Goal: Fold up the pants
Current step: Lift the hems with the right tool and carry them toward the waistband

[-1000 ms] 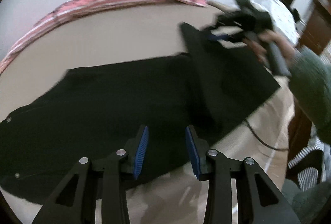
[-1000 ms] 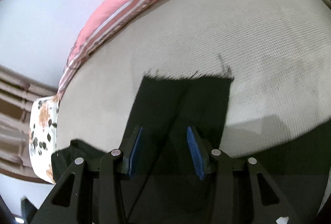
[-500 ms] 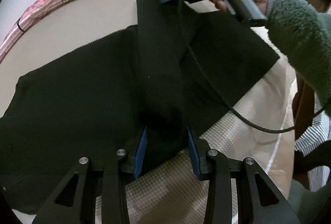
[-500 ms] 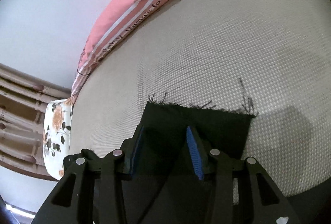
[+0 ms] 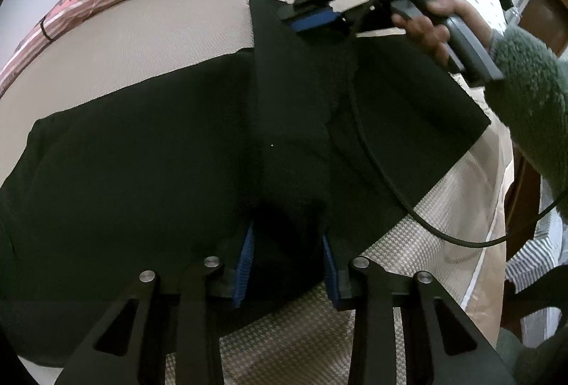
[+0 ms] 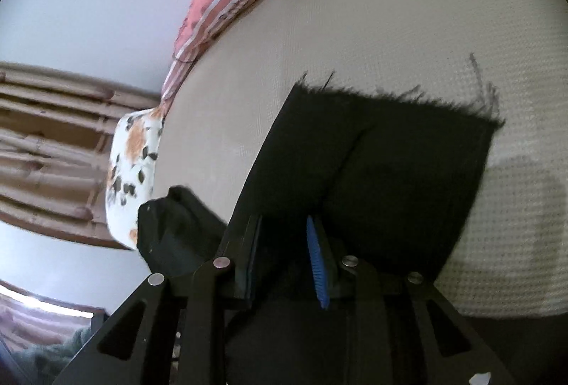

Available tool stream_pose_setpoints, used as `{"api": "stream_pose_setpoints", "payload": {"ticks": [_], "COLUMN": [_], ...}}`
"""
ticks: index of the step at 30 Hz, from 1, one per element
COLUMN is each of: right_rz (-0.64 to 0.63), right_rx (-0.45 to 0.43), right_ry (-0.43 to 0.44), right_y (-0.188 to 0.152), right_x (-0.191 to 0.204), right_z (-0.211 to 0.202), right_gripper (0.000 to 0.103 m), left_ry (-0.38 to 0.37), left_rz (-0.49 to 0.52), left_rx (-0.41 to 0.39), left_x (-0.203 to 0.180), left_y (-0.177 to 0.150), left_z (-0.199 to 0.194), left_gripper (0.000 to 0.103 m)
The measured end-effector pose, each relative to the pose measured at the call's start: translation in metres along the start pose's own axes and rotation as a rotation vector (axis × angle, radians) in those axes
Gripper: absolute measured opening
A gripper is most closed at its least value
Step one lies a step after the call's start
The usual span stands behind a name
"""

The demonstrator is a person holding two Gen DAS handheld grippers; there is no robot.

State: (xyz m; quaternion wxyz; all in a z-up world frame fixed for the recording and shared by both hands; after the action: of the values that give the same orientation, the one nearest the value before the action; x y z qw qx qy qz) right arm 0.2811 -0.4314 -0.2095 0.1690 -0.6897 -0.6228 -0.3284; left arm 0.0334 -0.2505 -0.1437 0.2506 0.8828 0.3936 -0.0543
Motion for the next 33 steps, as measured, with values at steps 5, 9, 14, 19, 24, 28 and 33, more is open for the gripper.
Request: {"api": "stream_pose_setpoints", "payload": {"ticks": [5,9,14,19,24,28,33], "right_rz": [0.096,0.168,0.156,0.143,0.148,0.097,0.026], "right_rx": [-0.107,-0.127,-0.122,-0.147,-0.213,-0.292,-0.431], "right_ry": [0.015,0.035,-0.004,-0.044,-0.035,0.038,0.105], "right_y": [0.026,0.049,0.057,0.060,0.070,0.079,0.074], "right_x": [-0.002,-0.005,-0.002,0.003,0.040,0.096,0.154], "right_z": [0.004,0.010,0.013,0.010,-0.012,-0.045,-0.115], "right_gripper": [0.024,0.024,0.024,0.008,0.006,0.005,0.005], "left_ry": [-0.009,-0.013,-0.025,-0.045,-0.067,-0.062,-0.051], "left_rz": [-0.010,-0.015,-0.022,-0.035,-0.051,-0.076,-0.086], "left_rx": [-0.001,-0.004,-0.008,-0.016,-0.030,-0.054,-0.094], "left_x": [0.001,0.002,-0.002,0.001,0.007,0.012,0.019], "left_y": [0.001,-0.002,-0.002,-0.002,-0.002,-0.002,-0.001], "left_z": [0.005,0.004,0.010,0.007,0.003,-0.002,-0.015], "left_gripper": [0.035,0.035,0.035,0.035,0.035,0.034,0.033]}}
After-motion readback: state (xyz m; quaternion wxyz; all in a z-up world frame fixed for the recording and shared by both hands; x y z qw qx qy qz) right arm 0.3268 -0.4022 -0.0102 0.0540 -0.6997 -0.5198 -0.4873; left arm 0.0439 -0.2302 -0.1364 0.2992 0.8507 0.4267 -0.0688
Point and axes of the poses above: each gripper's, at about its wrist camera, not at the fingertips, and z roughly the way its jaws point, x to its left, y to its top, the point moved 10 cm from there along z, roughly the way its jaws point, and after that the axes turned 8 degrees about -y, right-handed, at the moved point
